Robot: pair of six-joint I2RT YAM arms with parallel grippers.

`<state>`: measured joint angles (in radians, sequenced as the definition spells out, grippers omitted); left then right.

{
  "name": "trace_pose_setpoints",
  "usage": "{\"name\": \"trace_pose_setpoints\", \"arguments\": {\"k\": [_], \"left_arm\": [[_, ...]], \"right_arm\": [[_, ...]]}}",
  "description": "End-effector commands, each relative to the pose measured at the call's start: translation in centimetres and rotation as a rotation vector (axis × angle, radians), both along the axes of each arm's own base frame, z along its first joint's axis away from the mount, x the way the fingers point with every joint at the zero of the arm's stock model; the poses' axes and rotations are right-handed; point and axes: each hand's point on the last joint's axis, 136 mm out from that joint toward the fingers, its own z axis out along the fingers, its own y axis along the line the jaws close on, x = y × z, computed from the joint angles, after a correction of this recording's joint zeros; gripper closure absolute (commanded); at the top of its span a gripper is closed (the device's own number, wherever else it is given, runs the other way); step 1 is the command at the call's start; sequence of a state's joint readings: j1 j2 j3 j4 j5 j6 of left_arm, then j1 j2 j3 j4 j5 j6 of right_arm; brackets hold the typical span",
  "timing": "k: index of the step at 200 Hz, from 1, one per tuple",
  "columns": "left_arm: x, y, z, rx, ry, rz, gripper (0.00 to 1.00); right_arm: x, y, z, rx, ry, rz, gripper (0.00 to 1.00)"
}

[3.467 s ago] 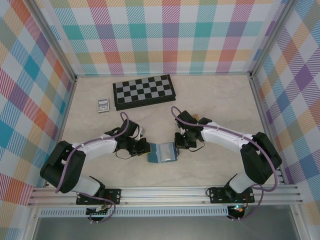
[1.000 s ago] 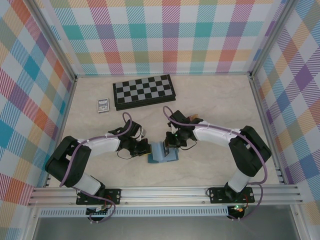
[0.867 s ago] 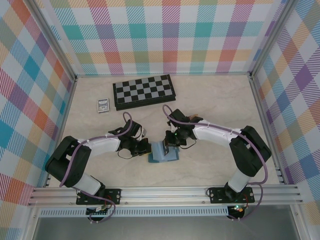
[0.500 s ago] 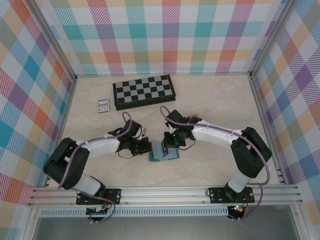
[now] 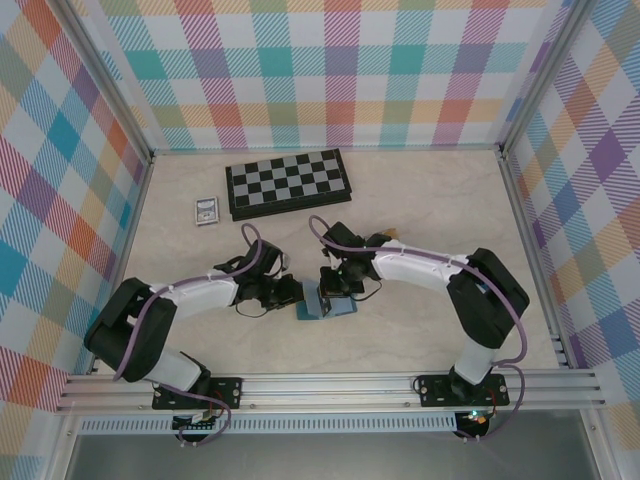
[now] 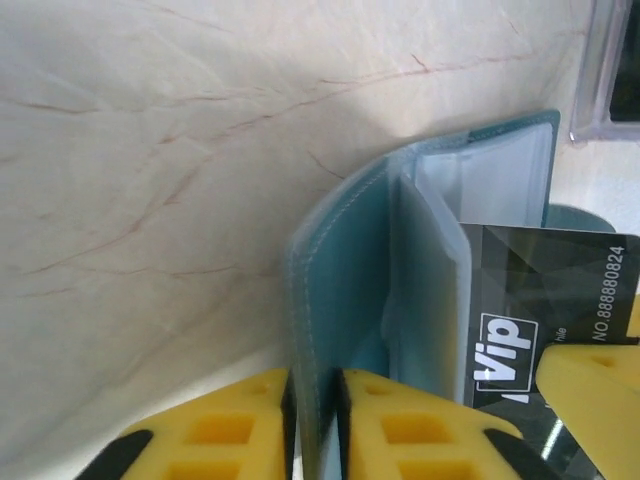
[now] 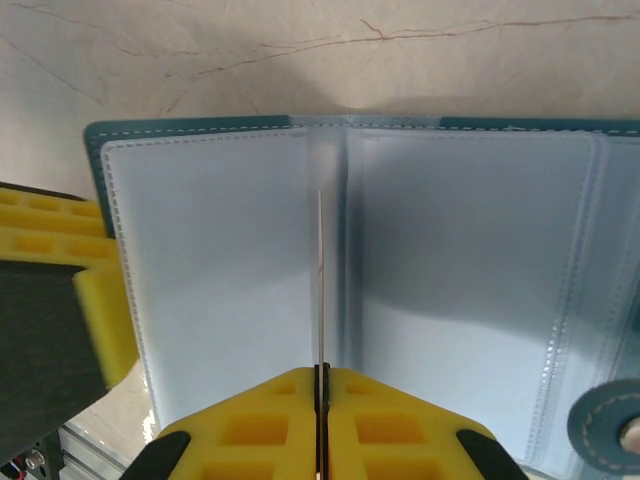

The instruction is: Put the credit cards into the card holder

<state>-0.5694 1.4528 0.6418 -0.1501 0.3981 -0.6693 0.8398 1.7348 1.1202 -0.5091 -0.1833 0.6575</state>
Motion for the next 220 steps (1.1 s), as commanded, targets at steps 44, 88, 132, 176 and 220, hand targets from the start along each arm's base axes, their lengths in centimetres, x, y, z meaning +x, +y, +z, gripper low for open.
{"name": "trace_pose_setpoints", "arguments": {"k": [44,88,132,176,220], "left_arm": [[-0.6,2.7,1.5,0.063,-0.072,0.1,0.49],[-0.4,1.1,0.9,0.01,-0.048,0.049,0.49],[0.1,0.5,0.3,0.013,-0.042,0.027,0.63],[0.2,0.0,-0.7,0.026,-0.023,-0.02,0.85],[0.1,-0.5,-1.6,0.04,-0.014,-0.094,0.95]], "right_arm": [[-0.5,0.0,-1.7,-0.002,0.035,-0.029,0.92],[-0.4,0.0,-1.5,0.023,0.037,-0.04,0.91],[-0.1,-0.1,-1.1,0.066,0.045,-0.057,0.91],[0.4,-0.5,-0.6,0.087,0.037,-0.07,0.91],[1.1,-1.4,0.1,0.186,0.021,-0.088,0.91]]}}
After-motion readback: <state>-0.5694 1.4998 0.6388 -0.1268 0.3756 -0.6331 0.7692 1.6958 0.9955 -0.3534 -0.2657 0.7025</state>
